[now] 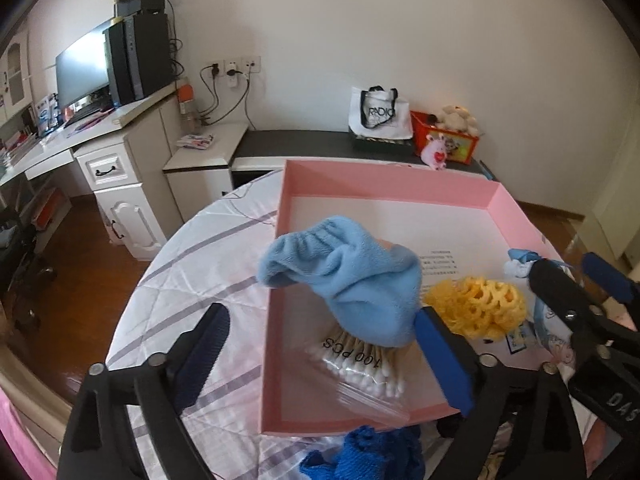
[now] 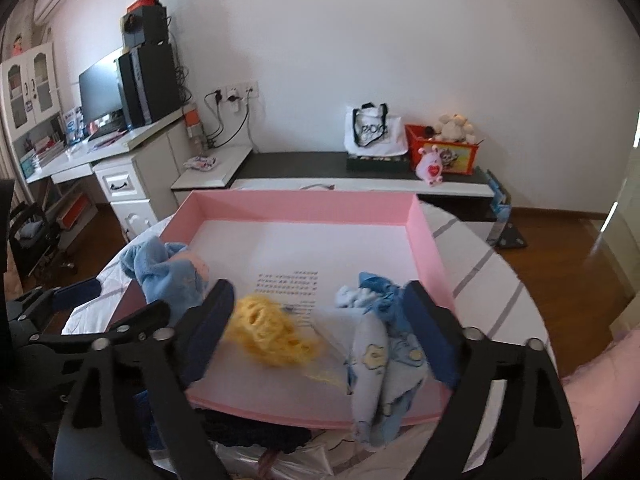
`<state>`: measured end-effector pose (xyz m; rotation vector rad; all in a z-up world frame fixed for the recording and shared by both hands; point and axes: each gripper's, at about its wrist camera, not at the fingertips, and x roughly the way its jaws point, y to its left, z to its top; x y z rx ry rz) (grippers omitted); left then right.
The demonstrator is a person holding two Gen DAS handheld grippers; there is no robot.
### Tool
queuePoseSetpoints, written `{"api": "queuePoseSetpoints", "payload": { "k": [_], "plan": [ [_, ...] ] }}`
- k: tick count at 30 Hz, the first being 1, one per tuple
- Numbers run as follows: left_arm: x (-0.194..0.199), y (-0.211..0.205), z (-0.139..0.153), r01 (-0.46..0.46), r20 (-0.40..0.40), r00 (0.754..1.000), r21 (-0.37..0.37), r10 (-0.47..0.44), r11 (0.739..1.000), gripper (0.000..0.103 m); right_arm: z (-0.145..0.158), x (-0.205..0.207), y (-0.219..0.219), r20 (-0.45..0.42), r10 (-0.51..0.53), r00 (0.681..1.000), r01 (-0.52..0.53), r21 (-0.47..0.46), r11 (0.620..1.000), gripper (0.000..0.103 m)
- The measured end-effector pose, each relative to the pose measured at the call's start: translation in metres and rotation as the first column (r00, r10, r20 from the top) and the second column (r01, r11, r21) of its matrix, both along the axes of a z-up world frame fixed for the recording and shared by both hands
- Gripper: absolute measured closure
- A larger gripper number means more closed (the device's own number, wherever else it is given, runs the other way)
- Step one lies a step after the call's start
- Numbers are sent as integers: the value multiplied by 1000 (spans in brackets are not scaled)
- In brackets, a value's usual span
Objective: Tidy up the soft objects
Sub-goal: 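Drop the pig plush into the box with the left tool while the right tool drops the yellow toy, then withdraw both open tools back from the pink box over the table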
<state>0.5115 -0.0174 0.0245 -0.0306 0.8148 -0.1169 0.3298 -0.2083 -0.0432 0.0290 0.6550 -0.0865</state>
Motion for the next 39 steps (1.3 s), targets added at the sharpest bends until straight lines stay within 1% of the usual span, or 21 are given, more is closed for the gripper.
{"api": "queuePoseSetpoints", "payload": {
  "k": [2, 5, 6, 7, 8, 12, 15, 27, 39],
  "plan": [
    [-3, 1, -3, -4, 6, 1000, 4, 4, 1000, 8, 2, -2, -4, 12, -22, 1000, 22, 8, 1000, 0],
    [-1, 0, -8, -3, 10, 1000, 10, 3, 1000, 5, 4, -3, -7, 14, -41, 999, 41, 9, 999, 0],
    [-7, -2, -11, -2, 13, 1000, 12, 2, 1000, 3, 4, -3, -9, 13, -50, 999, 50, 11, 999, 0],
    [-21, -5, -14, -1, 17, 1000, 14, 1, 1000, 3, 3, -3, -11, 9, -61, 998, 61, 17, 998, 0],
    [-21, -6, -15, -1, 20, 1000, 15, 1, 1000, 3, 3, -3, -13, 5, -65, 998, 65, 21, 998, 0],
    [-55, -8, -18, 1, 22, 1000, 8, -1, 1000, 3, 1, -4, -18, -7, -75, 997, 75, 32, 997, 0],
    [-64, -5, -18, -2, 24, 1000, 9, 2, 1000, 3, 2, -5, -19, -6, -78, 997, 78, 24, 997, 0],
    [-87, -6, -6, -6, 37, 999, 17, 5, 1000, 3, 4, -15, -17, -9, -81, 997, 81, 5, 997, 0],
    [-129, -11, 10, -13, 66, 998, 25, 11, 1000, 1, 14, -47, -19, 14, -75, 997, 75, 1, 997, 0]
  ]
}}
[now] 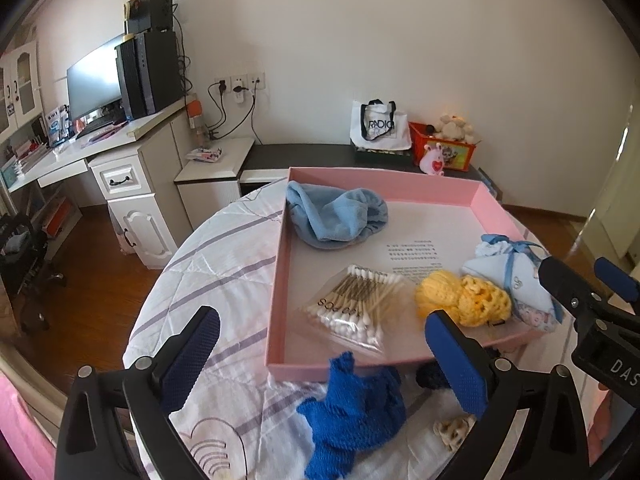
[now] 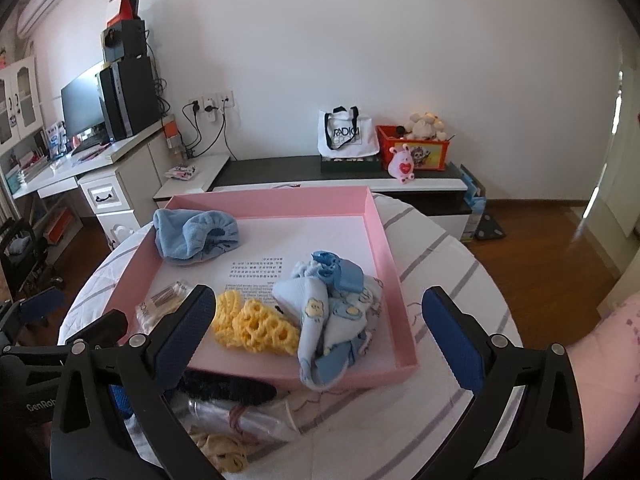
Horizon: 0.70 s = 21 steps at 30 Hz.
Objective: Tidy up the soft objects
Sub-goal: 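Withdraw both open tools back from the pink box over the table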
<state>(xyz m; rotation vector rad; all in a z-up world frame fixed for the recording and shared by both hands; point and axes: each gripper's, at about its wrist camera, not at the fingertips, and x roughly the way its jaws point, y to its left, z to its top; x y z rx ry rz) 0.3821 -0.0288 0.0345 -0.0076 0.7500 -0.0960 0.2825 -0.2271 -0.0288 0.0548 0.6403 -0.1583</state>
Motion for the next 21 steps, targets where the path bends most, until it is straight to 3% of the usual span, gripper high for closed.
{"api": "queuePoseSetpoints", "payload": {
  "k": [21],
  "plan": [
    [-127, -19, 29, -13, 117, 993, 6, 12, 1000, 0, 27, -102, -4, 79, 14, 997, -10, -43, 999, 0]
  ]
}}
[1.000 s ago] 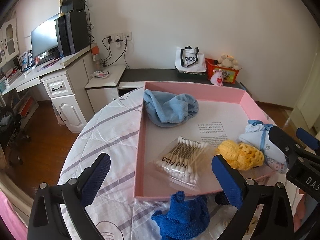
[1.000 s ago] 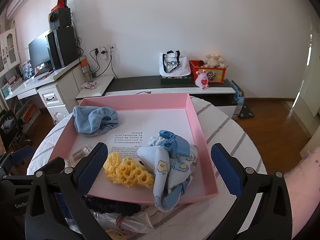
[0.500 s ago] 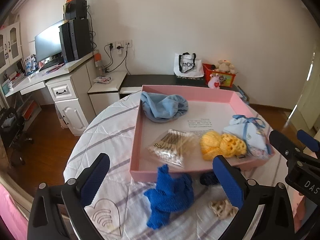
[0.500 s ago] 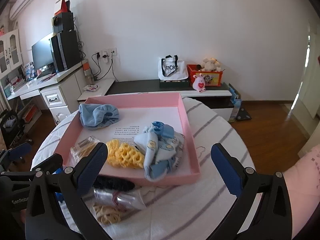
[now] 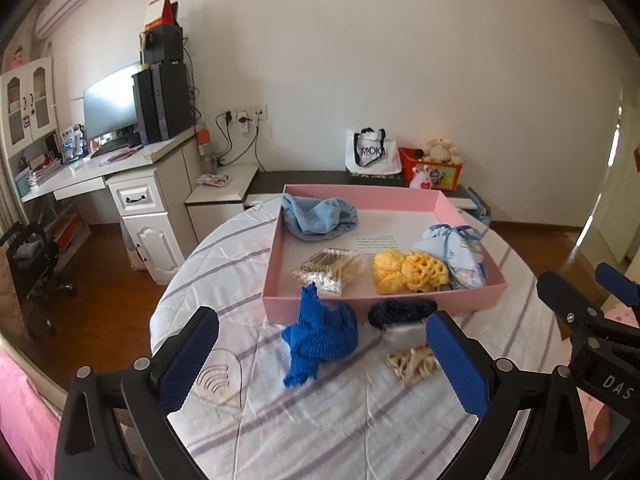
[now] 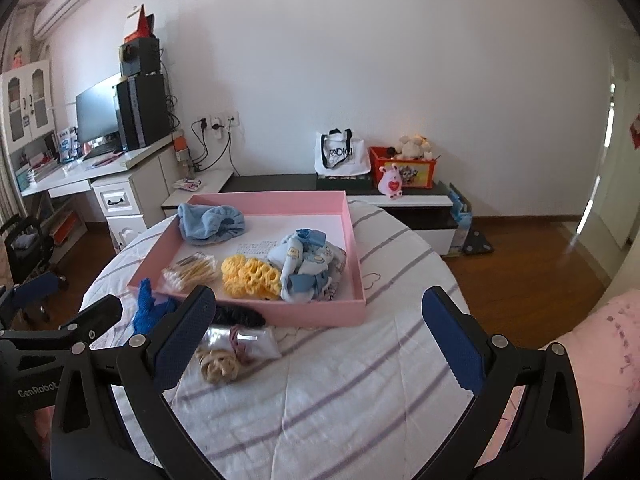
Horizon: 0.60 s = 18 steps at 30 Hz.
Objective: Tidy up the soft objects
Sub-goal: 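Withdraw both open tools back from the pink box over the table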
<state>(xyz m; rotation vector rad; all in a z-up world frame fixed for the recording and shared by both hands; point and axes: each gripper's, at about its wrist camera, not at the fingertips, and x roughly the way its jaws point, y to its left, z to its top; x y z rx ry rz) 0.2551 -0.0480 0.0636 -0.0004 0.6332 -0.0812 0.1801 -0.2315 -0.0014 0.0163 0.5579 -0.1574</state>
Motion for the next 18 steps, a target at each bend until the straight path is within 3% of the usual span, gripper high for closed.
{"api": "queuePoseSetpoints", "payload": {
  "k": [10, 18],
  "plan": [
    [-63, -6, 16, 0, 92, 996, 1, 0, 1000, 0, 17, -50, 8, 69, 18, 997, -16, -34, 999, 0],
    [-110, -8, 35, 0, 214, 977, 8, -2, 1000, 0, 38, -82, 14, 154, 24, 988, -13, -70, 997, 0]
  ]
}}
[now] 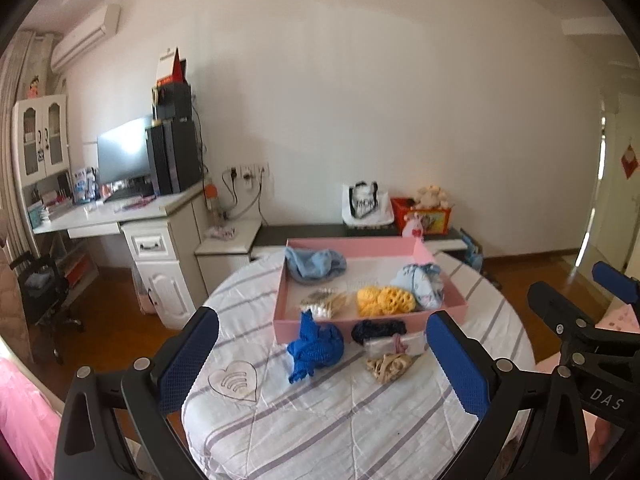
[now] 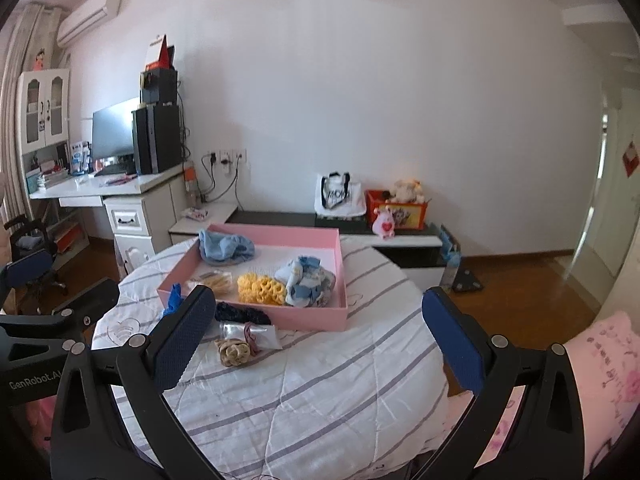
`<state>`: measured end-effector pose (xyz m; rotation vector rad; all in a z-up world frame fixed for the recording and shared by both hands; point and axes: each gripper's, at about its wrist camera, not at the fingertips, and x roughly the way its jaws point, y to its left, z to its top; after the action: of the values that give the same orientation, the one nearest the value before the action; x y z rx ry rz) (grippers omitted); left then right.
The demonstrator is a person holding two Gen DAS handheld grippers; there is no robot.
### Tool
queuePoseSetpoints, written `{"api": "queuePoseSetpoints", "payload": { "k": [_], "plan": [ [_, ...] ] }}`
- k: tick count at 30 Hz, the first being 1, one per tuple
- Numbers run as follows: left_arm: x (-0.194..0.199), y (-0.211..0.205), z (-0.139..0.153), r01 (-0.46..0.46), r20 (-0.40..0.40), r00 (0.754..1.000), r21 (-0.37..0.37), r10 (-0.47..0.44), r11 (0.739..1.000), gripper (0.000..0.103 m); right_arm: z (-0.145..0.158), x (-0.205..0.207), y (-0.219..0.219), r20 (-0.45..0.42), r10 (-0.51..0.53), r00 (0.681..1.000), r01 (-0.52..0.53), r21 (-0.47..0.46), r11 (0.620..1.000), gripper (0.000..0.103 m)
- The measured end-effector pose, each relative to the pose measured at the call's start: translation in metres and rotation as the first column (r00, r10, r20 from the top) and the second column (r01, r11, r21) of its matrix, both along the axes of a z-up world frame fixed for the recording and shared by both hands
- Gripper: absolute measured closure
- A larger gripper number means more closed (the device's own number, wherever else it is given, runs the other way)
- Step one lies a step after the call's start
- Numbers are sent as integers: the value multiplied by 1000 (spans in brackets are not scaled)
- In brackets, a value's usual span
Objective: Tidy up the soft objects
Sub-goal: 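Withdraw both open tools back from the pink box over the table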
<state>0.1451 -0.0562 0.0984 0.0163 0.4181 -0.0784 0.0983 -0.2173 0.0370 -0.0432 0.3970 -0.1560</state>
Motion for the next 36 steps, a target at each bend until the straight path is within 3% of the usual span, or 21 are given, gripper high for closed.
{"api": "queuePoseSetpoints", "payload": {
  "k": [19, 36],
  "plan": [
    [-60, 1, 10, 1, 139, 990, -6, 0, 1000, 0, 29, -46, 8, 141, 5, 990, 0, -36, 999, 0],
    [-57, 0, 4, 3, 144, 990, -13, -1, 1000, 0, 30, -47, 12, 153, 5, 988, 2, -44, 999, 0]
  ]
}}
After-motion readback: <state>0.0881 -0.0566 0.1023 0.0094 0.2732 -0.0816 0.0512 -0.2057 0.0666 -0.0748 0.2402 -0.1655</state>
